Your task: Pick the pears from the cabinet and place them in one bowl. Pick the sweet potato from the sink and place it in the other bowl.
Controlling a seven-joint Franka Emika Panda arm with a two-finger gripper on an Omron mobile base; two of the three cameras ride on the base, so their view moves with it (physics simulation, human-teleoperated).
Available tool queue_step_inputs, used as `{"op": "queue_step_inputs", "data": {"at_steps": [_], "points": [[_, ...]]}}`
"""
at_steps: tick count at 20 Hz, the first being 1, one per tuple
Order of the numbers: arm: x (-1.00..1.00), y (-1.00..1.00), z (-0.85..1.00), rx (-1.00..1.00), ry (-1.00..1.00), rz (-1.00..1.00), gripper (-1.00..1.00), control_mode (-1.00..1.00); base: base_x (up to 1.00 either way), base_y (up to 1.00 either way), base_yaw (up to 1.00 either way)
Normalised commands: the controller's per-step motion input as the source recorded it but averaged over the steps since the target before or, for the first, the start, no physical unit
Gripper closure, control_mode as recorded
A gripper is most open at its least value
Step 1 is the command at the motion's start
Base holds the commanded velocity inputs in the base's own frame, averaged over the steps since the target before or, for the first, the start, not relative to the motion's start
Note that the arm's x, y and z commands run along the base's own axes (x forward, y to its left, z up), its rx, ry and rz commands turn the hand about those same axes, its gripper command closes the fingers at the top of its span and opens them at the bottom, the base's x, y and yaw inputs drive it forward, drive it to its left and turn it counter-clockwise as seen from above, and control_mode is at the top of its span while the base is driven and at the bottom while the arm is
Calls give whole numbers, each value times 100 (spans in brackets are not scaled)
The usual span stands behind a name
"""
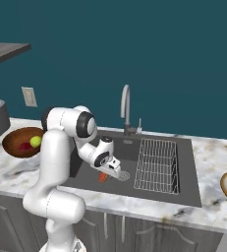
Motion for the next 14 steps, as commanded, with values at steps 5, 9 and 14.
{"op": "queue_step_inputs", "data": {"at_steps": [5,9,14], "points": [[0,0,0,0,0,0,100,-100,0,0,0],[0,0,0,0,0,0,100,-100,0,0,0],[0,0,0,0,0,0,100,-100,0,0,0]]}}
